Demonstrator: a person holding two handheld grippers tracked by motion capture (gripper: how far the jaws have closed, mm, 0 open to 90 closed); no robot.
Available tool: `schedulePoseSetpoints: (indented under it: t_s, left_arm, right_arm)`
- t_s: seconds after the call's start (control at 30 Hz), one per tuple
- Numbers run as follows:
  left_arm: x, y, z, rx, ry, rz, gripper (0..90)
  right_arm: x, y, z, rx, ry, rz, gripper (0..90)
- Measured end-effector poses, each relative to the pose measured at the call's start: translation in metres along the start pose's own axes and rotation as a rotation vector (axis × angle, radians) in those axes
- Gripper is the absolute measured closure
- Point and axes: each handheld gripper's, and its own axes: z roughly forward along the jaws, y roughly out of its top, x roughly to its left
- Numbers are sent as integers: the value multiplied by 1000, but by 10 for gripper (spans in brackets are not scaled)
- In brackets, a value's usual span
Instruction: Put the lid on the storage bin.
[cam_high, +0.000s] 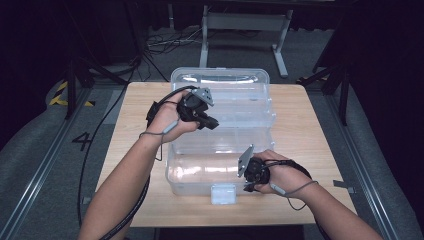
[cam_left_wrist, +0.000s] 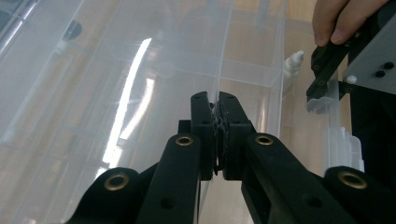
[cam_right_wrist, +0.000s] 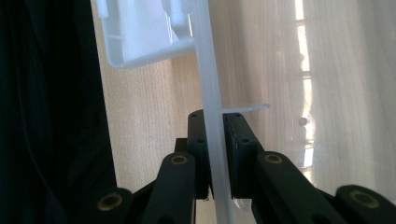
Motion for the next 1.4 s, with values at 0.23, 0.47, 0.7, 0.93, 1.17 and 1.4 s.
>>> schedulePoseSetpoints:
  t_s: [0.23, 0.47, 0.7, 0.93, 1.17, 1.4]
  left_arm:
    - [-11, -3, -1, -4, 2, 18, 872]
    - [-16, -8, -2, -19, -10, 14, 873]
    - [-23, -11, -3, -13, -26, 19, 874]
    - [-30, -12, -2, -11, -24, 25, 875]
    - [-35, -15, -1, -13, -42, 32, 878]
    - [-40, -18, 0, -5, -52, 33, 877]
  right_arm:
    - [0, 0, 0, -4, 0, 0, 821]
    - [0, 0, 0, -7, -2, -4, 821]
    - [0, -1, 1, -11, -5, -4, 822]
    - [2, -2, 0, -9, -17, -2, 823]
    - [2, -1, 0, -10, -20, -4, 824]
    - [4, -1, 1, -8, -36, -13, 825]
